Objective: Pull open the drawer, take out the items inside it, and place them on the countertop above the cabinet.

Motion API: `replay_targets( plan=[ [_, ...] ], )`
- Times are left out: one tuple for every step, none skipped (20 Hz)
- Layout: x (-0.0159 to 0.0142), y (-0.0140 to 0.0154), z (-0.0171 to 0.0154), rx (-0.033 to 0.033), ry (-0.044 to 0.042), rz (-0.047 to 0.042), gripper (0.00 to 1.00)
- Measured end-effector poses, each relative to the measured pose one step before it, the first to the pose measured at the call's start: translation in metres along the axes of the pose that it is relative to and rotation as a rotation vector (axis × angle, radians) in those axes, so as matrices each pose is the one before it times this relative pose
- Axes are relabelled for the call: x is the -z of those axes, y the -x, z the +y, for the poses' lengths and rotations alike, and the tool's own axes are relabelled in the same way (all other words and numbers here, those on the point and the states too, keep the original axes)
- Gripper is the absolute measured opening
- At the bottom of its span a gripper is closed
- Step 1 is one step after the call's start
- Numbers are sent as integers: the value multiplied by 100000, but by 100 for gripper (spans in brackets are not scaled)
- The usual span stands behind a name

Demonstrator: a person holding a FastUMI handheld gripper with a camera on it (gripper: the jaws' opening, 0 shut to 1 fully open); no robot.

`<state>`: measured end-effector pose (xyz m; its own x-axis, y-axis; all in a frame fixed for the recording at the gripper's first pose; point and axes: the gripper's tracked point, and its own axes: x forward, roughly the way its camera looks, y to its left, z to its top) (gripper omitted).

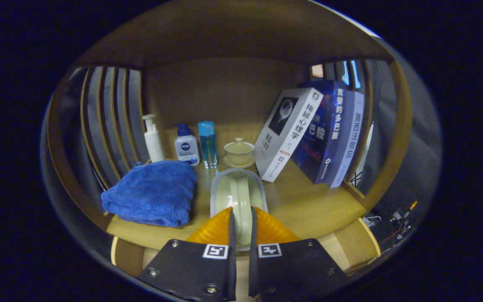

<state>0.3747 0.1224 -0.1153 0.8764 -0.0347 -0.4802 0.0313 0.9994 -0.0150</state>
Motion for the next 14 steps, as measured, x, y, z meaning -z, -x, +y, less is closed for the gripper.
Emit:
replay_targets(
  plan=[
    [561,-607,6,249,398,2329,12],
    [-688,-336,118,-68,-1147,-2816,12],
    [-104,18,73,-420,-1500,-793,12],
    [-37,-126,-89,303,-1110,68,12],
    [194,-251,-368,114,-408,830,12],
    [-268,-285,55,-333,-733,-823,12],
    [-146,-374,-139,28,-562,-170,12],
    [-82,-266,-28,-326,-575,35,12],
    [-145,-334,-36,-408,-584,-25,12],
    [-156,-229,-107,-258,-318,-312,13],
    [-137,-197,-139,296,-184,-631,13],
    [29,-95,-278,607,467,135,17],
    [-53,-235,6,-86,231,-513,16],
    [-73,-113,87,-308,215,-263,17]
  ],
)
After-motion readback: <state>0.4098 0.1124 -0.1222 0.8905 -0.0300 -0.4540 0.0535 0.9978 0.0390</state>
